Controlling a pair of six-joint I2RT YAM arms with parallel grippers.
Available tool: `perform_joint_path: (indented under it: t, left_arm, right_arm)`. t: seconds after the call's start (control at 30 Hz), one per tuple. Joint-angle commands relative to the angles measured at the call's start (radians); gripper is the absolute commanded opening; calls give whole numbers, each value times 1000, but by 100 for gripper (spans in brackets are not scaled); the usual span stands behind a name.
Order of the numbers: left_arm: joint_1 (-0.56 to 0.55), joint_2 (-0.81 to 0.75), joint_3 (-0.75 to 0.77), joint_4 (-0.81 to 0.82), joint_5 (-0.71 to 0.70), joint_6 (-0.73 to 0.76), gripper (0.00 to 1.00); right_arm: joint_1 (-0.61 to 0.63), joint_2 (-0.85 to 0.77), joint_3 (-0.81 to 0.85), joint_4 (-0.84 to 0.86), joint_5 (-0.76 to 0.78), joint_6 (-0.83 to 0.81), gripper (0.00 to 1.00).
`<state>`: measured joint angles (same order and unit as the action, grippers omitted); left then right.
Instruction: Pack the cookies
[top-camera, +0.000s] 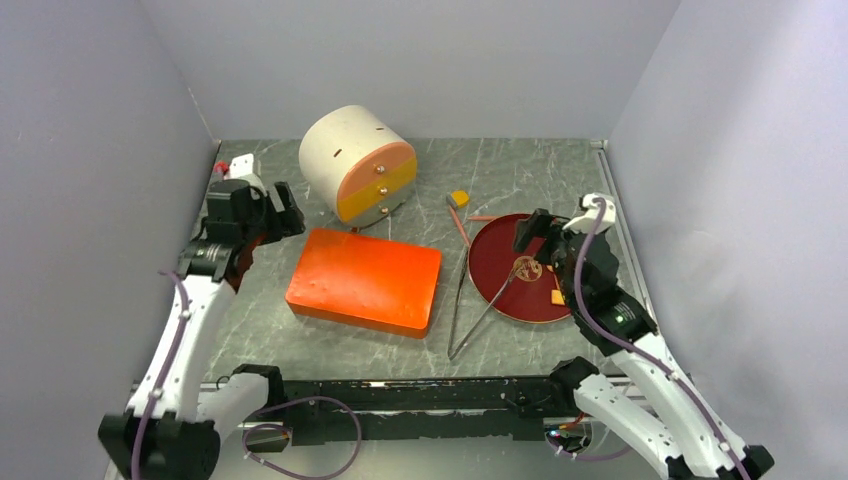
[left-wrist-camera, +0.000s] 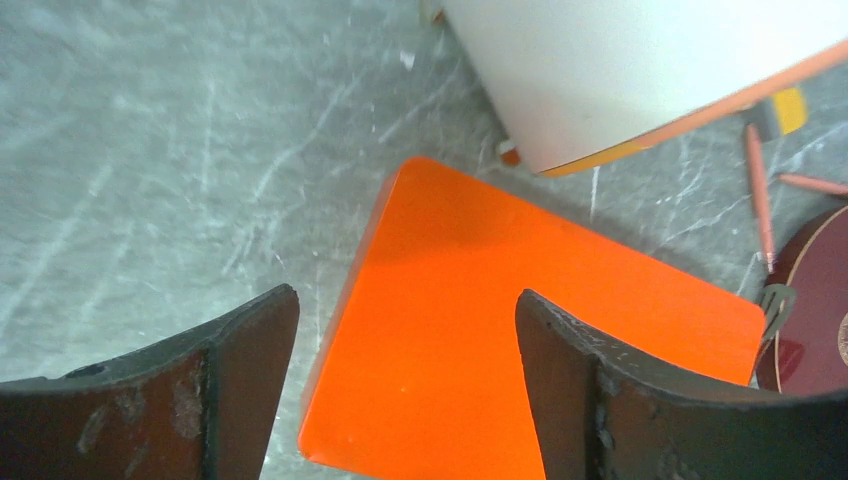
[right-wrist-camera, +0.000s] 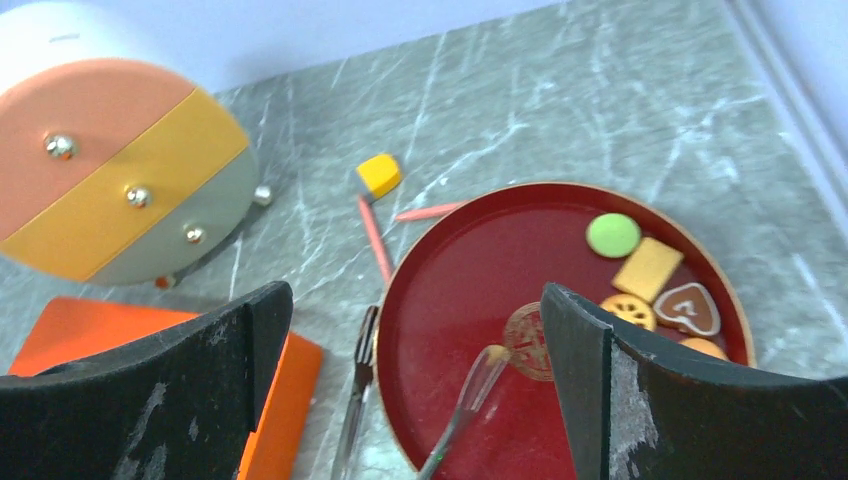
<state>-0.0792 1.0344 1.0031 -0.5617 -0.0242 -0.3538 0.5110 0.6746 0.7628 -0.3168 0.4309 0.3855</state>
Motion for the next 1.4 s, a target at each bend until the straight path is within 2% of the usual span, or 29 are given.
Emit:
perform_joint_path:
  t: [0.0, 0.2, 0.37, 0.5, 0.7, 0.93, 1.37]
  left_arm:
    - [-51, -140, 85, -22, -94, 80, 94]
    - [-202, -354, 71, -18, -271, 140, 96]
    - [-208, -616, -84, 92, -346, 141, 96]
    - [-207, -736, -242, 229, -382, 109, 96]
    - [-208, -749, -315, 257, -455, 98, 96]
    - [-208, -753, -331, 271, -435, 121, 96]
    - [-208, -764, -338, 284, -433, 127, 96]
  right_arm:
    - [-1, -99, 47, -95, 187, -30, 100]
    - [-1, -218, 48, -174, 284, -48, 100]
    - [-2, -294, 59, -229, 328, -48, 100]
    - [0, -344, 35, -222, 314, -53, 100]
    - [-2, -379, 20, -241, 304, -54, 100]
    - [-2, -352, 29, -292, 298, -36, 100]
    - [-1, -346, 47, -247, 246, -85, 100]
